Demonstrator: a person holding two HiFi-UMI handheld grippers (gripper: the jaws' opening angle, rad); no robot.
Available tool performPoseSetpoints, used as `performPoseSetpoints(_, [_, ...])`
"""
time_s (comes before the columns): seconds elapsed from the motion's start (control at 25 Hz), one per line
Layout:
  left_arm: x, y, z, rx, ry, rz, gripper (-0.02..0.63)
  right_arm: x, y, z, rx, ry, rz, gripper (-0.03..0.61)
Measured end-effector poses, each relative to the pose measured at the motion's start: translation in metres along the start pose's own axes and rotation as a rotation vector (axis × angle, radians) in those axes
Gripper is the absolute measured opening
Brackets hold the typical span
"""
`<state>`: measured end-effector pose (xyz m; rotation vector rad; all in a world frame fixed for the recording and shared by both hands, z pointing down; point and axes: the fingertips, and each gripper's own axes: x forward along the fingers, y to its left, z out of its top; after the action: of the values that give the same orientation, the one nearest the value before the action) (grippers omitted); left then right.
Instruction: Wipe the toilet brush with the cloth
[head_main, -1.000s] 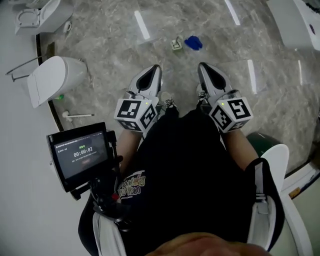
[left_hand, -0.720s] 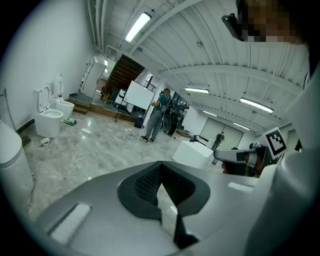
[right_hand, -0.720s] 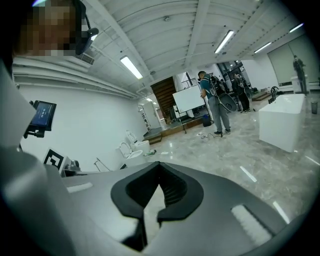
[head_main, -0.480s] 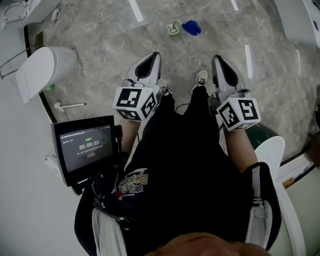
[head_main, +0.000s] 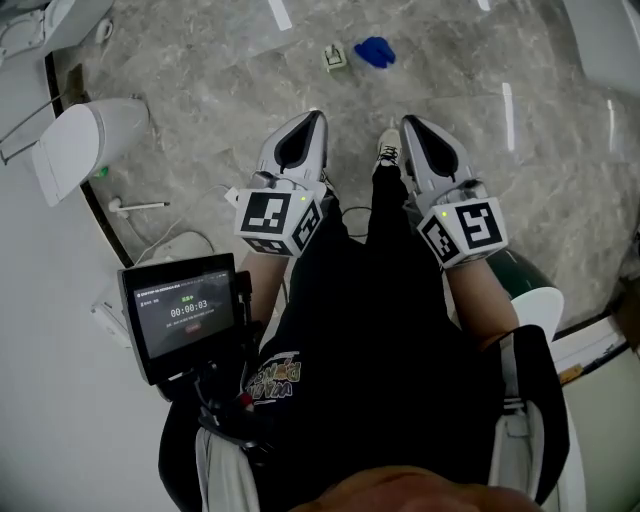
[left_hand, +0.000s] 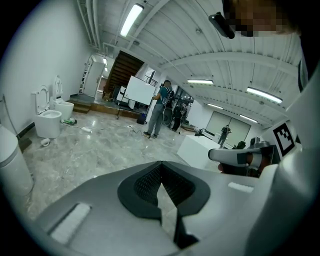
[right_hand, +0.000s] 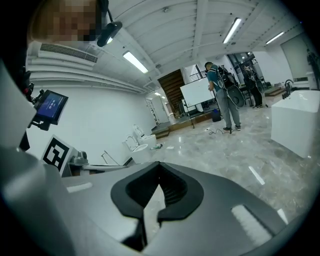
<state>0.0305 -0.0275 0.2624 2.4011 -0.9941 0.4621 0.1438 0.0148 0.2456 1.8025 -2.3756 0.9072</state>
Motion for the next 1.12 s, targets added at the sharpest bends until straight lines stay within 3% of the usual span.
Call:
performPoseSetpoints(0.12, [-0.003,-0.002,0.01,0.044,-0.012,0.028,0.011,0.005,0.006,0.013,-0.025,0.011,0.026,0.004])
performPoseSetpoints(0.32, [-0.002,0.0,0.028,0.217,-0.034,0.076,0.011,0.016,-0.001,0.016,-0.068,0.04,0.052,0.008])
performPoseSetpoints(0.44, [-0.005,0.012,0.038,0.215,-0.047,0.089,0.011,0.021,-0.005,0.022,-0.078,0.043,0.044,0.028])
performPoseSetpoints(0.64, [-0.016,0.036,0.053,0.187,-0.14,0.133,0.011,0.019,0.01,0.021,-0.11,0.038,0.029,0.037])
performPoseSetpoints(0.88, [0.052,0.113,-0.003,0.172,-0.169,0.235,0.011,0.077,-0.048,-0.052,-0.038,0.031,-0.015,0.046])
performPoseSetpoints(1.12, [0.068,0.177,-0.062,0.135,-0.171,0.294,0.011,0.109,-0.06,-0.103,-0.044,0.018,-0.066,0.046])
